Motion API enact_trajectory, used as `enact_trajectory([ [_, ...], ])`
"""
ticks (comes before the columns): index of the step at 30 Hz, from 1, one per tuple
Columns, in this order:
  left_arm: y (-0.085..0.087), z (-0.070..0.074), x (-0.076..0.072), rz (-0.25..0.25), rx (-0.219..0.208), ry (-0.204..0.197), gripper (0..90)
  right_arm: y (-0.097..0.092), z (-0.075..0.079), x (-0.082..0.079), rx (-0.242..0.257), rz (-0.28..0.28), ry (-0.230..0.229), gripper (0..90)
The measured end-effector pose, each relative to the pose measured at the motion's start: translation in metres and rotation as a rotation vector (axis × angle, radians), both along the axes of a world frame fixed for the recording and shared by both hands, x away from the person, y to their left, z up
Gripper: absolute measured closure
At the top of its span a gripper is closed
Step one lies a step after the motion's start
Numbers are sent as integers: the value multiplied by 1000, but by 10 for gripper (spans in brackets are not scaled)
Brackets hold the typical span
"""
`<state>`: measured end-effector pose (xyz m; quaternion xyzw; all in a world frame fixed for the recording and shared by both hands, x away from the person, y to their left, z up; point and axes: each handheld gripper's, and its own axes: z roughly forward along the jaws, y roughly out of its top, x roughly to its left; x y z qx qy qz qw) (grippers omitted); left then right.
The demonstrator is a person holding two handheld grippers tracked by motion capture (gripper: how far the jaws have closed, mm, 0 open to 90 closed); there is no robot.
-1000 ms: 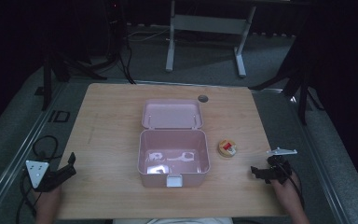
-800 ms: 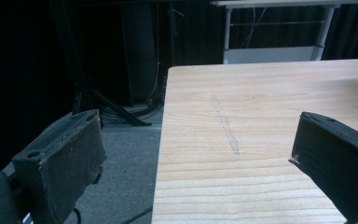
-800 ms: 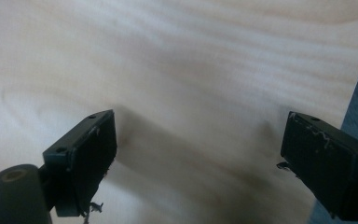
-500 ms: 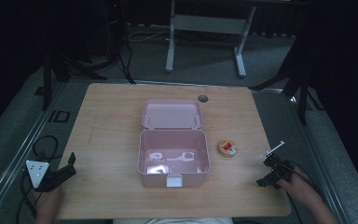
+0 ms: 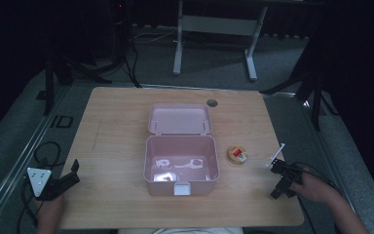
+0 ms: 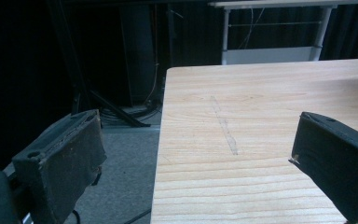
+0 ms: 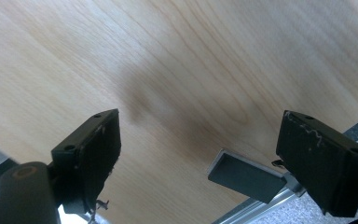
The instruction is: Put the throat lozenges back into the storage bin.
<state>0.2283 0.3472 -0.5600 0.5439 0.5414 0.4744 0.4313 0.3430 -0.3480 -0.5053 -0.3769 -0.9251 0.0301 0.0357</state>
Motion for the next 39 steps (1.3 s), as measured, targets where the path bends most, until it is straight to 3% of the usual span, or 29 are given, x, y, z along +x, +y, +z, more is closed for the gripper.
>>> enact_trajectory([
  [6,0,0,0,-3,1,-1,28,8,7,8,7,79,22,134],
  [12,0,0,0,-7,-2,-1,28,18,11,17,47,214,40,135],
  [18,1,0,0,-10,-2,-1,27,28,11,22,36,368,9,144],
  [26,1,0,0,-16,-3,0,27,41,16,42,28,439,-48,144],
  [33,1,0,0,-20,-4,0,27,54,16,59,20,502,-56,149],
  [39,1,0,0,-30,-9,0,27,70,15,72,18,520,-29,149],
])
